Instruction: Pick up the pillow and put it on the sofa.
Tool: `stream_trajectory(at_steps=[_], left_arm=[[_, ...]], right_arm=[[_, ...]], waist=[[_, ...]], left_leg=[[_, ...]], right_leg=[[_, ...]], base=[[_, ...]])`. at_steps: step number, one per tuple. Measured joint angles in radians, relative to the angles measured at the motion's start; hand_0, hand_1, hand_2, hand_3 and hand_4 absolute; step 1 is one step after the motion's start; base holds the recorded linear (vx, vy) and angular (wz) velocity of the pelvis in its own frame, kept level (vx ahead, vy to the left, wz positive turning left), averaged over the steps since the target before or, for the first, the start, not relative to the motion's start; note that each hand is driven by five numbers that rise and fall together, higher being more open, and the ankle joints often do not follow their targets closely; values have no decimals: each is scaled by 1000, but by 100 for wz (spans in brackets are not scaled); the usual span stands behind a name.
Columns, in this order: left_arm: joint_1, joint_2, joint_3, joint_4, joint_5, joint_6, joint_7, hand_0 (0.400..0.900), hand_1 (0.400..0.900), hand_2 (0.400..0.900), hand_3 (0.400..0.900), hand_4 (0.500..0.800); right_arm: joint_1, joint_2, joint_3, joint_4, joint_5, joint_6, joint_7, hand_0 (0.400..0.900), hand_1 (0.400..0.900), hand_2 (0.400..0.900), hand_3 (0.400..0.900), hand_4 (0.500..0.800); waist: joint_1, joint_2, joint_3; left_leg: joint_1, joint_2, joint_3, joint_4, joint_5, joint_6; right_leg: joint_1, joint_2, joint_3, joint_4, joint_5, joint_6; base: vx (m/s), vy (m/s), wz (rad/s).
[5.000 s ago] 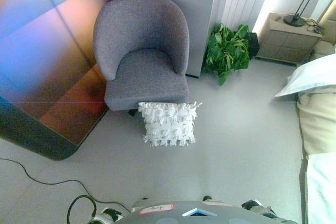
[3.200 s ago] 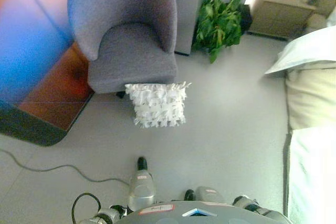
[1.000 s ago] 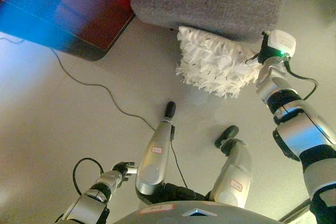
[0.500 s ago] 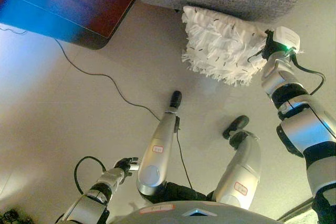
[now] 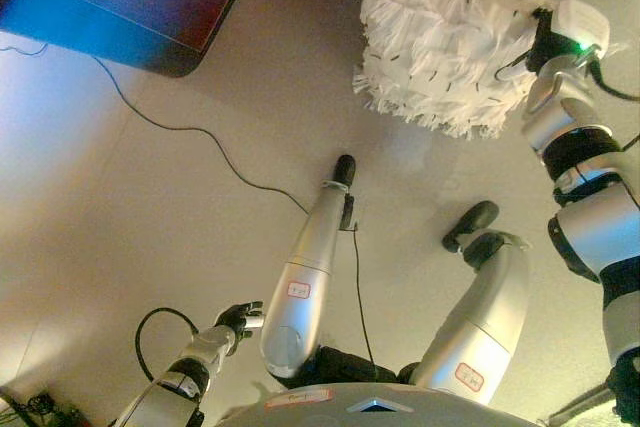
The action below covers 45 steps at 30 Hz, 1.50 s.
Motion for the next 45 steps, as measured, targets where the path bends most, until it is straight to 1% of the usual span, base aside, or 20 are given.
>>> stream_trajectory(at_steps=[3,7,9,10,11,12,13,14,15,18,19,21,26,29,33,37,40,43,44,45], left_arm=[[37,6,30,-3,0,-20,-13,900,900,900,900,800],[68,13,30,-7,-2,-40,-40,900,900,900,900,800],[68,12,24,-11,-23,-53,-51,900,900,900,900,800],[72,18,24,-13,-27,-56,-59,900,900,900,900,800],[83,37,24,-17,-34,-62,-58,900,900,900,900,800],[91,45,27,-25,-35,-65,-57,900,900,900,900,800],[94,48,29,-25,-37,-65,-58,900,900,900,900,800],[105,48,28,-24,-41,-62,-68,900,900,900,900,800],[118,46,28,-23,-51,-59,-74,900,900,900,900,800],[122,54,38,-23,-64,-60,-75,900,900,900,900,800],[123,60,59,-24,-65,-62,-75,900,900,900,900,800],[123,64,73,-27,-73,-65,-76,900,900,900,900,800],[140,68,72,-46,-73,-64,-80,900,900,900,900,800],[154,70,72,-47,-73,-64,-80,900,900,900,900,800],[160,70,72,-46,-73,-64,-81,900,900,900,900,800],[164,70,76,-46,-73,-60,-91,900,900,900,900,800],[161,67,76,-55,-75,-49,-100,900,900,900,900,800],[159,63,76,-68,-74,-28,-100,900,900,900,900,800],[159,62,76,-75,-74,-21,-100,900,900,900,900,800],[159,61,78,-82,-73,-9,-96,900,900,900,900,800]], right_arm=[[-48,-21,27,1,-32,13,28,900,900,900,900,800],[-101,-39,91,13,-88,43,91,900,900,900,900,800],[-150,-41,121,32,-118,52,121,900,900,900,900,800],[-160,-46,132,45,-122,58,137,827,827,827,827,756],[-162,-47,131,57,-122,63,159,624,624,624,624,634],[-185,-48,137,64,-124,61,176,400,400,400,400,500],[-215,-44,163,66,-134,53,193,400,400,400,400,500],[-231,-45,182,66,-141,38,209,400,400,400,400,500],[-244,-55,192,66,-138,20,224,400,400,400,400,500],[-244,-73,196,68,-111,9,242,400,400,400,400,500],[-244,-76,196,68,-98,-5,244,400,400,400,400,500],[-244,-73,196,66,-93,-21,244,400,400,400,400,500],[-223,-69,195,61,-68,-33,247,400,400,400,400,500],[-211,-75,183,58,-68,-33,247,400,400,400,400,500],[-188,-81,166,55,-61,-34,246,400,400,400,400,500],[-104,-79,145,19,-58,-65,245,400,400,400,400,500],[-44,-64,124,4,-58,-93,245,400,400,400,400,500],[-18,-60,123,-2,-60,-101,247,400,400,400,400,500],[-9,-61,122,-4,-63,-100,247,400,400,400,400,500],[-1,-62,117,-5,-63,-101,252,400,400,400,400,500]], waist=[[2,8,0],[19,11,-1],[35,12,-2],[53,13,-2],[56,11,-3],[53,15,-5],[47,20,-10],[49,22,-12],[52,25,-12],[51,25,-12],[49,25,-12],[52,25,-12],[49,25,-12],[48,28,-11],[47,33,-9],[33,35,-8],[4,33,-7],[-11,31,-8],[-7,28,-9],[-9,25,-9]], left_leg=[[-93,-15,-26,109,-29,-10],[-170,-45,-64,196,-39,-25],[-210,-58,-82,205,-39,-25],[-223,-58,-89,226,-40,-25],[-235,-67,-84,260,-42,-28],[-257,-69,-86,283,-44,-33],[-287,-71,-93,314,-52,-32],[-288,-78,-101,380,-75,-15],[-295,-85,-110,408,-124,-51],[-302,-95,-102,422,-126,-44],[-303,-95,-101,435,-126,-44],[-307,-95,-102,438,-126,-44],[-306,-96,-88,449,-125,-38],[-303,-95,-82,480,-139,-23],[-286,-85,-69,509,-159,-13],[-221,-67,-52,505,-171,2],[-145,-43,-30,449,-162,21],[-53,-10,-3,324,-144,47],[-10,-8,8,265,-136,57],[37,-5,15,207,-117,59]], right_leg=[[-87,-3,29,86,-15,3],[-164,1,52,164,-27,0],[-197,4,42,167,-30,4],[-214,21,63,264,-78,-15],[-195,24,89,392,-156,-38],[-196,18,95,413,-232,7],[-218,17,82,416,-234,3],[-238,16,80,424,-234,2],[-257,18,84,438,-232,0],[-268,19,106,454,-233,-2],[-268,18,113,466,-233,-1],[-268,18,106,466,-233,-1],[-268,16,120,476,-233,-1],[-258,15,130,498,-233,-1],[-237,15,144,517,-235,4],[-165,14,149,499,-242,16],[-78,4,130,434,-239,33],[28,-8,81,296,-222,43],[68,-14,65,236,-215,52],[119,-22,42,177,-198,50]], base=[[-80,-18,0],[-61,-47,5],[-64,-40,11],[-48,-28,9],[-47,-21,8],[-47,-17,8],[-42,-21,7],[-28,-15,4],[-25,-18,3],[0,0,0],[-24,-11,4],[-20,-4,4],[-8,13,0],[0,2,-3],[14,4,-2],[51,26,-5],[42,21,-6],[76,4,-4],[143,-25,-2],[184,-32,-2]])
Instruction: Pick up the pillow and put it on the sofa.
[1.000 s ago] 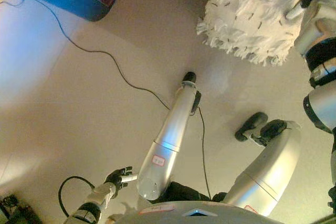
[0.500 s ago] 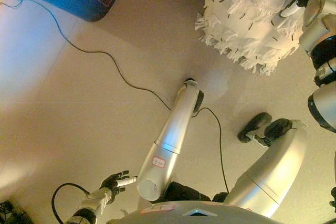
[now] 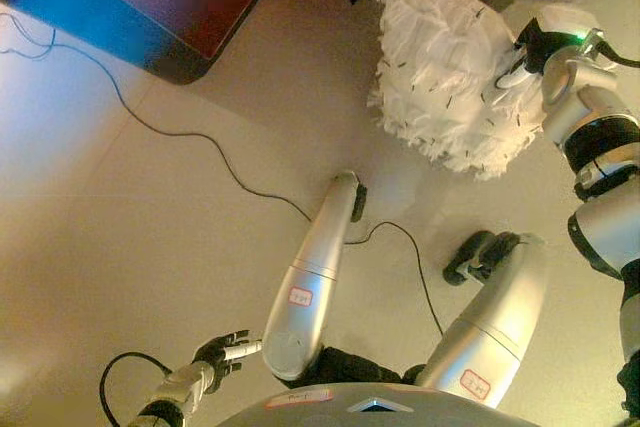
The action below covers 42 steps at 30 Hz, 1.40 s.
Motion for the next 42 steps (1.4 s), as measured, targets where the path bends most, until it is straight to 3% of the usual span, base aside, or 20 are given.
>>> stream_trajectory(at_steps=[2,6,12,18,22,29,33,37,40,42], left_arm=[[0,2,14,-2,1,21,11,900,900,900,900,800],[6,23,28,2,9,63,42,900,900,900,900,800],[-43,2,28,1,21,82,58,900,900,900,900,800],[-69,-1,29,10,44,126,68,900,900,900,900,800],[-68,-5,57,60,63,159,80,900,900,900,900,800],[-79,-26,105,94,98,196,106,900,900,900,900,800],[-96,-26,109,105,97,197,129,900,900,900,900,800],[-117,-30,108,118,96,199,131,900,900,900,900,800],[-112,-21,108,121,97,219,136,900,900,900,900,800],[-106,4,108,126,98,232,138,900,900,900,900,800]], right_arm=[[37,-3,-12,-18,-1,1,15,400,400,400,400,500],[125,-6,-36,-69,-9,-9,30,400,400,400,400,500],[148,-36,-69,-133,-14,-19,65,400,400,400,400,500],[169,-64,-78,-198,-14,-47,98,400,400,400,400,500],[195,-66,-78,-233,-14,-79,139,400,400,400,400,500],[205,-143,-78,-371,-15,-157,194,400,400,400,400,500],[204,-144,-78,-370,-14,-195,194,400,400,400,400,500],[198,-175,-66,-358,1,-216,195,400,400,400,400,500],[192,-205,-54,-354,1,-214,212,400,400,400,400,500],[177,-208,-35,-353,1,-224,215,400,400,400,400,500]], waist=[[-4,-13,-5],[-3,-103,-59],[-1,-168,-89],[-3,-192,-125],[-21,-202,-156],[-29,-221,-219],[-50,-273,-276],[-55,-296,-313],[-89,-280,-323],[-110,-277,-337]], left_leg=[[121,7,15,-133,48,4],[289,10,35,-289,81,1],[488,29,36,-429,83,-16],[609,52,31,-545,101,-31],[695,53,33,-615,107,-29],[836,54,78,-732,118,-17],[881,44,83,-779,119,-15],[900,30,82,-807,121,-8],[938,21,44,-860,137,14],[971,27,33,-906,152,23]], right_leg=[[128,-13,-52,-130,35,8],[307,-33,-118,-286,118,24],[523,-26,-201,-418,131,33],[660,10,-256,-546,154,27],[762,32,-267,-648,177,42],[927,68,-271,-874,268,71],[987,79,-260,-956,289,81],[982,75,-240,-932,304,64],[970,77,-143,-856,343,29],[942,85,-77,-861,346,44]], base=[[184,-32,0],[190,-42,3],[132,-60,3],[40,-2,-1],[102,40,-8],[95,72,-11],[89,80,-5],[135,117,13],[303,-57,41],[357,-255,30]])
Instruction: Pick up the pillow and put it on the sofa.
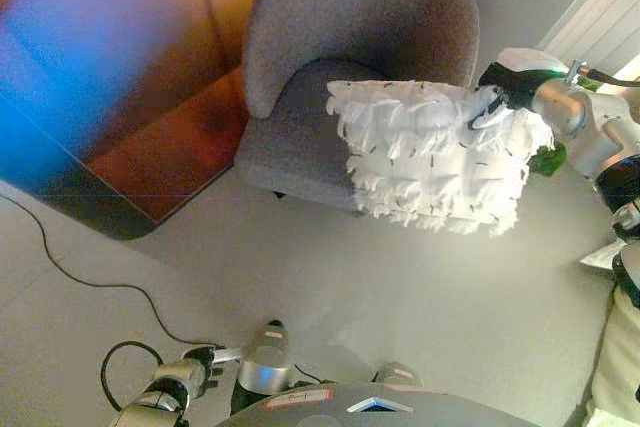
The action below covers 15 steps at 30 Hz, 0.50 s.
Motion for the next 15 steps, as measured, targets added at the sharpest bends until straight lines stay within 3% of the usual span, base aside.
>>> stream_trajectory(at_steps=[2,4,5,7,8,9,11,15], left_arm=[[10,21,25,11,4,11,4,900,900,900,900,800],[10,35,44,37,22,17,9,900,900,900,900,800],[16,44,50,49,24,22,13,900,900,900,900,800],[31,55,57,63,24,18,20,900,900,900,900,800],[36,60,66,69,26,12,25,900,900,900,900,800],[40,35,65,61,32,3,30,900,900,900,900,800],[44,-17,67,33,29,2,24,900,900,900,900,800],[46,-54,82,32,30,-5,39,900,900,900,900,800]], right_arm=[[-33,0,5,2,1,-27,0,400,400,400,400,500],[-55,0,7,-2,15,-49,0,400,400,400,400,500],[-56,0,15,-12,36,-51,3,400,400,400,400,500],[-62,-1,36,-17,50,-48,24,400,400,400,400,500],[-61,-3,49,-16,63,-46,37,400,400,400,400,500],[-63,-23,76,-16,81,-45,49,400,400,400,400,500],[-74,-62,91,-19,102,-49,85,400,400,400,400,500],[-138,-132,122,-27,112,-57,141,400,400,400,400,500]], waist=[[-13,2,-2],[-29,3,0],[-31,5,-1],[-67,-10,-3],[-84,-15,-8],[-90,14,-16],[-75,32,-25],[-79,29,-25]], left_leg=[[11,16,-13,-28,6,-6],[43,33,-67,-78,11,-19],[72,45,-100,-108,12,-30],[110,70,-160,-142,9,-92],[125,92,-185,-165,9,-120],[131,144,-205,-168,2,-123],[114,166,-164,-123,13,-118],[94,206,-94,-136,104,-174]], right_leg=[[-6,32,24,-172,10,25],[-39,63,28,-316,44,61],[-54,83,32,-366,78,59],[-51,111,45,-404,130,64],[-40,131,38,-368,209,12],[-44,184,31,-328,177,-28],[-40,228,13,-293,153,-70],[0,251,-47,-300,112,-97]], base=[[411,-329,34],[418,-331,47],[397,-383,51],[382,-429,62],[394,-409,75],[366,-336,67],[263,-220,53],[152,-129,92]])
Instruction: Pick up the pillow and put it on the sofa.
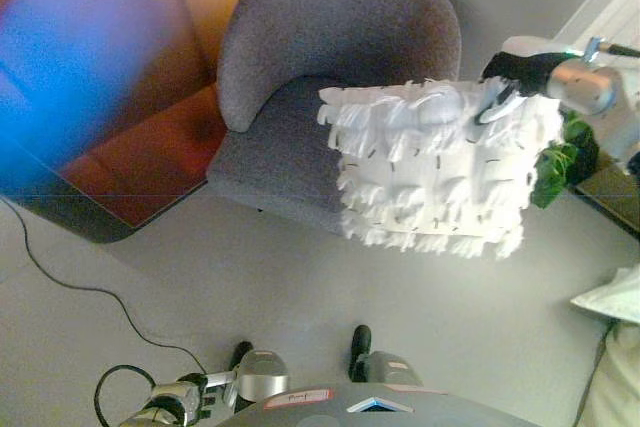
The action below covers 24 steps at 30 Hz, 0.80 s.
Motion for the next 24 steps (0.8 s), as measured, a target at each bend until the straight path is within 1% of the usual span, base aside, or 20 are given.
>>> stream_trajectory(at_steps=[1,2,3,4,5,6,7,8,10,12,15,18,21,24], left_arm=[[-3,1,0,1,5,0,2,900,900,900,900,800],[-7,1,-1,-1,12,-1,1,900,900,900,900,800],[-6,1,-2,-1,12,-2,1,900,900,900,900,800],[0,4,-2,-1,13,-2,0,900,900,900,900,800],[11,10,-2,-3,13,-3,-2,900,900,900,900,800],[25,14,-3,0,13,-7,-3,900,900,900,900,800],[34,17,-3,-2,13,-10,-2,900,900,900,900,800],[38,23,-3,2,13,-11,-2,900,900,900,900,800],[39,36,-1,0,13,-15,-3,900,900,900,900,800],[54,53,2,3,13,-19,-17,900,900,900,900,800],[77,57,4,3,13,-20,-28,900,900,900,900,800],[90,56,5,6,13,-20,-41,900,900,900,900,800],[96,56,5,9,13,-21,-53,900,900,900,900,800],[95,56,6,9,14,-22,-67,900,900,900,900,800]], right_arm=[[-21,-20,12,0,-1,-1,10,400,400,400,400,500],[-36,-49,21,-1,-3,-1,21,400,400,400,400,500],[-56,-70,39,0,-6,0,29,400,400,400,400,500],[-69,-75,42,-1,-14,2,33,400,400,400,400,500],[-71,-78,42,-6,-14,2,36,400,400,400,400,500],[-72,-79,42,-9,-15,2,40,400,400,400,400,500],[-72,-79,42,-10,-17,1,50,400,400,400,400,500],[-72,-77,43,-12,-19,-1,56,400,400,400,400,500],[-74,-75,43,-25,-23,-7,63,400,400,400,400,500],[-74,-32,43,-48,-30,-15,88,400,400,400,400,500],[-73,20,45,-57,-29,-43,119,400,400,400,400,500],[-70,54,45,-35,-30,-63,137,400,400,400,400,500],[-70,94,45,7,-27,-64,138,400,400,400,400,500],[-71,110,44,37,-9,-60,137,400,400,400,400,500]], waist=[[-2,1,0],[-7,-1,0],[-20,2,-2],[-28,5,-3],[-30,5,-3],[-32,7,-4],[-30,8,-4],[-29,6,-4],[-28,1,-4],[-13,-9,-3],[2,0,-5],[25,8,-7],[44,11,-7],[71,15,-6]], left_leg=[[-19,2,39,-9,28,-6],[-26,3,77,-26,57,3],[-29,9,127,-42,76,19],[-28,36,221,-38,83,29],[-23,63,277,-23,82,28],[-19,73,284,-23,84,25],[-19,65,273,-27,77,5],[-20,57,273,-36,69,-1],[-16,44,279,-77,64,1],[-12,31,277,-79,65,9],[-1,30,273,-81,63,17],[-6,32,251,-86,69,17],[-22,35,223,-87,76,11],[-45,40,209,-86,83,8]], right_leg=[[14,-3,-27,-10,-3,-3],[26,-14,-53,-14,-12,-4],[39,-20,-89,-21,-17,-5],[51,-21,-122,-23,-22,-7],[56,-22,-141,-16,-28,-4],[55,-24,-152,3,-41,6],[53,-32,-157,23,-52,17],[52,-43,-152,38,-62,30],[37,-62,-133,74,-81,48],[30,-80,-126,104,-94,54],[31,-90,-131,143,-119,55],[33,-92,-135,167,-142,55],[27,-91,-138,190,-165,56],[-3,-93,-138,236,-194,51]], base=[[128,-59,119],[108,-26,106],[90,-25,76],[97,-39,53],[99,-42,25],[105,-34,9],[91,-11,6],[91,2,11],[88,4,18],[91,0,27],[90,11,31],[66,-8,28],[28,-42,21],[3,-67,19]])
